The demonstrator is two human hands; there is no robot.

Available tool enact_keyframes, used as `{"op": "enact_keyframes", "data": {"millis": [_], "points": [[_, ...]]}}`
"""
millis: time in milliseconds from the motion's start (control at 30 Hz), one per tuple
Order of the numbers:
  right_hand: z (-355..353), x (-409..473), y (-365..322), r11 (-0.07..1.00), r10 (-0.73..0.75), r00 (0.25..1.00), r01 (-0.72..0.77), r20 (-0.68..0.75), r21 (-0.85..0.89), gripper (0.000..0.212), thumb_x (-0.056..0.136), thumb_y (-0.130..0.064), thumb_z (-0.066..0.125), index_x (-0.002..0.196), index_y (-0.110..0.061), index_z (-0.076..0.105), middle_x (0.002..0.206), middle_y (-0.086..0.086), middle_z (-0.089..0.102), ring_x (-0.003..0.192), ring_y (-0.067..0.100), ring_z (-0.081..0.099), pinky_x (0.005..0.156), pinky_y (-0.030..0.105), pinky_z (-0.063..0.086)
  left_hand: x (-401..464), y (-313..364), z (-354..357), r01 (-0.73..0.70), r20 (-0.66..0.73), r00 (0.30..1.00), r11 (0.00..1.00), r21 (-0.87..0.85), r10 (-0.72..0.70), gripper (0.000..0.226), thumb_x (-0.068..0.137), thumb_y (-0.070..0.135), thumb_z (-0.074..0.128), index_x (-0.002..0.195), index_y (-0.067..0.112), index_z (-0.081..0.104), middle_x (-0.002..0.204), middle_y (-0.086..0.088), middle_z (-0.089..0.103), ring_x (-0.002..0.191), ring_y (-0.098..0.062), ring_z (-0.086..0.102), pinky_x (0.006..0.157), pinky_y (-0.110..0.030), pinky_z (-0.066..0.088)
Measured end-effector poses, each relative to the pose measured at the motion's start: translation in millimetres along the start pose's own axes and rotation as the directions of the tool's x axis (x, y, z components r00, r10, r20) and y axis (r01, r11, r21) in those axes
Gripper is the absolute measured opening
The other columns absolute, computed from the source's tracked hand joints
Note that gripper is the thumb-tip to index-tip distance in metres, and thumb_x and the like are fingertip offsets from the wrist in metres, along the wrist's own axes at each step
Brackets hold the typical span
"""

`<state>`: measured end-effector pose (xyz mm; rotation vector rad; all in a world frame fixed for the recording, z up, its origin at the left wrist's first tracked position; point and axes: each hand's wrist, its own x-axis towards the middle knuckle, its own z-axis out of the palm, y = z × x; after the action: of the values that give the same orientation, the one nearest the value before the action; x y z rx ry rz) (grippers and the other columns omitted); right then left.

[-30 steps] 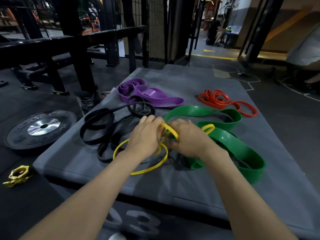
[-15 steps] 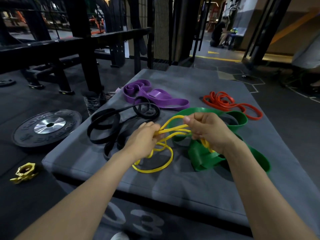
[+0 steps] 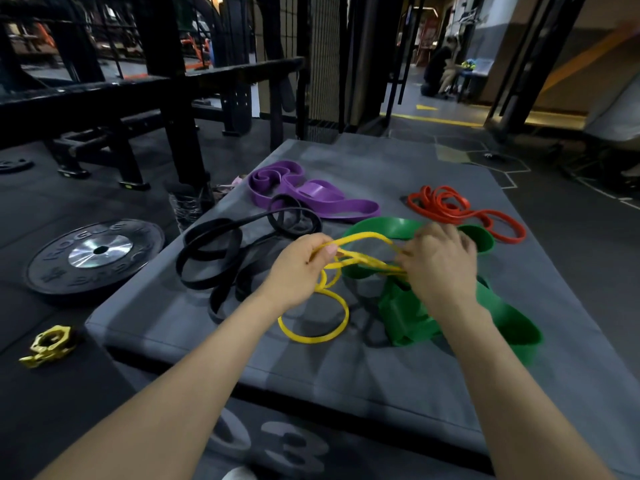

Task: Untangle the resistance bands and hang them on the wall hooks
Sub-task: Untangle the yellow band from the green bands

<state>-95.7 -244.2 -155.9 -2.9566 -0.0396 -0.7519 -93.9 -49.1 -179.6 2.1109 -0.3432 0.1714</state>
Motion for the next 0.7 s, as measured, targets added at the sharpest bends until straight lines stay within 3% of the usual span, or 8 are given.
{"op": "enact_keyframes", "data": {"millis": [67, 133, 233, 333, 433, 500, 633, 700], "points": [[1.6, -4.5, -15.2, 0.982, -0.190, 0.981, 0.190, -0.035, -0.005, 0.032, 0.073, -0.019, 0.041, 0.076, -0.013, 0.073, 0.092, 0.008, 0.068, 0.088, 0.032, 0.062, 0.087, 0.041, 0.048, 1.2, -5.3, 0.4, -0.022, 0.003, 1.000, 0.989, 0.145, 0.022, 0.025, 0.097, 0.028, 0.043, 0.090, 0.012, 0.062, 0.092, -0.012, 0.062, 0.091, -0.026, 0.057, 0.086, -0.042, 0.045], [-2.0, -6.0, -26.8, 0.952, -0.303, 0.953, 0.304, -0.023, 0.034, 0.040, 0.069, -0.013, 0.035, 0.088, -0.009, 0.070, 0.099, 0.010, 0.068, 0.090, 0.033, 0.063, 0.085, 0.039, 0.051, 1.1, -5.9, 0.0, -0.050, -0.001, 0.999, 0.973, 0.223, 0.051, 0.027, 0.097, 0.031, 0.041, 0.083, 0.015, 0.057, 0.083, -0.006, 0.056, 0.089, -0.025, 0.053, 0.082, -0.044, 0.044], [-2.7, -5.5, -31.1, 0.946, -0.295, 0.947, 0.271, 0.127, 0.176, 0.064, 0.076, -0.008, 0.048, 0.139, -0.001, 0.034, 0.140, 0.015, 0.041, 0.128, 0.035, 0.039, 0.110, 0.040, 0.028, 1.3, -5.8, 0.8, -0.073, -0.004, 0.997, 0.956, 0.285, 0.078, 0.025, 0.096, 0.030, 0.042, 0.088, 0.013, 0.059, 0.085, -0.007, 0.054, 0.090, -0.027, 0.052, 0.080, -0.045, 0.045], [-4.3, -8.1, -33.3, 0.922, -0.254, 0.965, 0.221, 0.066, 0.319, 0.090, 0.074, -0.019, 0.054, 0.148, -0.002, 0.005, 0.151, 0.016, 0.022, 0.139, 0.035, 0.020, 0.116, 0.040, 0.014, 1.7, -8.8, 1.7, -0.074, 0.009, 0.997, 0.937, 0.341, 0.075, 0.023, 0.095, 0.030, 0.044, 0.087, 0.017, 0.061, 0.087, -0.006, 0.058, 0.090, -0.026, 0.054, 0.078, -0.045, 0.046], [-16.5, -6.3, -37.6, 0.892, -0.166, 0.979, 0.201, -0.121, 0.406, 0.094, 0.072, -0.024, 0.065, 0.145, 0.003, 0.013, 0.149, 0.021, 0.023, 0.138, 0.031, 0.016, 0.113, 0.032, 0.008, 1.4, -10.6, 0.4, -0.025, 0.001, 1.000, 0.928, 0.371, 0.027, 0.023, 0.095, 0.033, 0.043, 0.082, 0.021, 0.057, 0.086, -0.006, 0.057, 0.089, -0.028, 0.055, 0.077, -0.045, 0.047], [-15.8, -6.7, -37.5, 0.880, -0.270, 0.941, 0.327, -0.203, 0.345, 0.086, 0.070, -0.035, 0.060, 0.140, 0.007, 0.029, 0.140, 0.025, 0.036, 0.130, 0.031, 0.023, 0.109, 0.028, 0.013, 1.5, -8.5, 0.7, 0.006, 0.003, 1.000, 0.933, 0.361, -0.008, 0.021, 0.095, 0.032, 0.045, 0.082, 0.019, 0.056, 0.086, -0.007, 0.056, 0.087, -0.029, 0.055, 0.078, -0.044, 0.047], [4.2, -13.1, -39.0, 0.875, -0.469, 0.844, 0.405, 0.259, 0.265, 0.051, 0.086, -0.029, 0.057, 0.130, -0.006, 0.045, 0.134, 0.013, 0.047, 0.132, 0.028, 0.034, 0.115, 0.029, 0.009, -1.1, 1.9, 3.4, -0.025, 0.040, 0.999, 0.962, 0.273, 0.015, 0.021, 0.095, 0.025, 0.048, 0.090, 0.010, 0.062, 0.092, -0.013, 0.062, 0.090, -0.027, 0.057, 0.082, -0.038, 0.045], [9.0, -11.5, -37.0, 0.885, -0.449, 0.847, 0.380, 0.283, 0.268, 0.028, 0.093, -0.025, 0.048, 0.116, -0.009, 0.053, 0.120, 0.011, 0.058, 0.120, 0.027, 0.046, 0.113, 0.029, 0.013, -3.4, 3.4, 2.0, -0.041, 0.066, 0.997, 0.973, 0.226, 0.027, 0.020, 0.095, 0.022, 0.049, 0.092, 0.009, 0.064, 0.092, -0.011, 0.064, 0.087, -0.022, 0.057, 0.079, -0.033, 0.043]]}}
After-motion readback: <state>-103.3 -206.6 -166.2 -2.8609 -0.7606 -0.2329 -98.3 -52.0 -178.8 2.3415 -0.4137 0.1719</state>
